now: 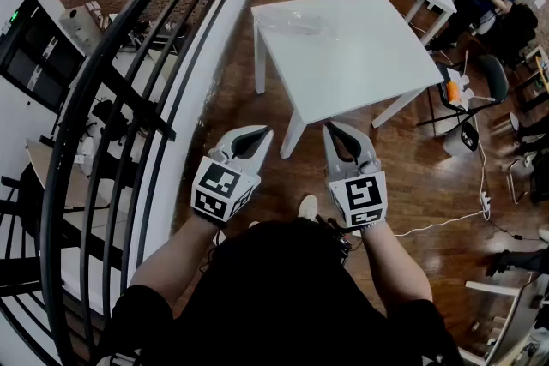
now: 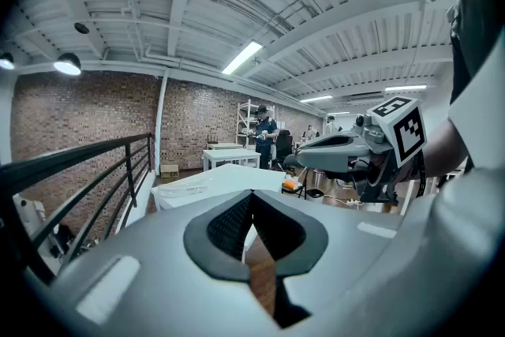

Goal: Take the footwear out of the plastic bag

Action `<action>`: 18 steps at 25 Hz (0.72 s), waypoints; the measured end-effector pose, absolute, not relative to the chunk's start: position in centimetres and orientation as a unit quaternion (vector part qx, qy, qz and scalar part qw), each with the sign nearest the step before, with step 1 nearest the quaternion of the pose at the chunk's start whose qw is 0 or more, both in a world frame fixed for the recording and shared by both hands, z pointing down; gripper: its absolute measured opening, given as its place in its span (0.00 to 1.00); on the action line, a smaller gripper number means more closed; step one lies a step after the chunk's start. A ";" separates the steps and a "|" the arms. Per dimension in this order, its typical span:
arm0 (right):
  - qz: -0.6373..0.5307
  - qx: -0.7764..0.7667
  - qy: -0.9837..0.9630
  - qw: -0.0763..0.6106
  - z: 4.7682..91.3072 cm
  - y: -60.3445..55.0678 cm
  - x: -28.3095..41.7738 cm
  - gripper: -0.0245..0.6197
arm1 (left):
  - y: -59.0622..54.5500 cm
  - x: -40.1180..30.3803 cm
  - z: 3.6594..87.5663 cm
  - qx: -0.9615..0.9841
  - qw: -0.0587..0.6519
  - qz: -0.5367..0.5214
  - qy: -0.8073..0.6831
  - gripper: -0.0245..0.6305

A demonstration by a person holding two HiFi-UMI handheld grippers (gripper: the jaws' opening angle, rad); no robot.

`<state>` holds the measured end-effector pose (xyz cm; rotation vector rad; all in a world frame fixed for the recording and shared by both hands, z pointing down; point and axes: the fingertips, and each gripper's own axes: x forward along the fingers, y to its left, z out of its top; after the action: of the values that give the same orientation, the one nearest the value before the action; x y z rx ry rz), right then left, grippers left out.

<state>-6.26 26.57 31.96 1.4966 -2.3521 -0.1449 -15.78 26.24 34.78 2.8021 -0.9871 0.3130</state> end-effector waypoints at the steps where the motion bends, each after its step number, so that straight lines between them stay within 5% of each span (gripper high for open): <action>1: -0.051 0.526 -0.831 0.175 31.9 26.2 -6.0 0.03 | 25.8 -15.5 34.7 0.935 0.077 0.105 -0.331 0.06; 18: -0.019 0.495 -0.855 0.153 34.1 12.8 2.0 0.03 | 12.4 -8.6 36.3 0.911 0.087 0.151 -0.373 0.06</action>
<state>2.04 12.77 34.09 1.4188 -2.4542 -0.0549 -8.65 12.45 36.33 2.7145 -1.1108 0.4507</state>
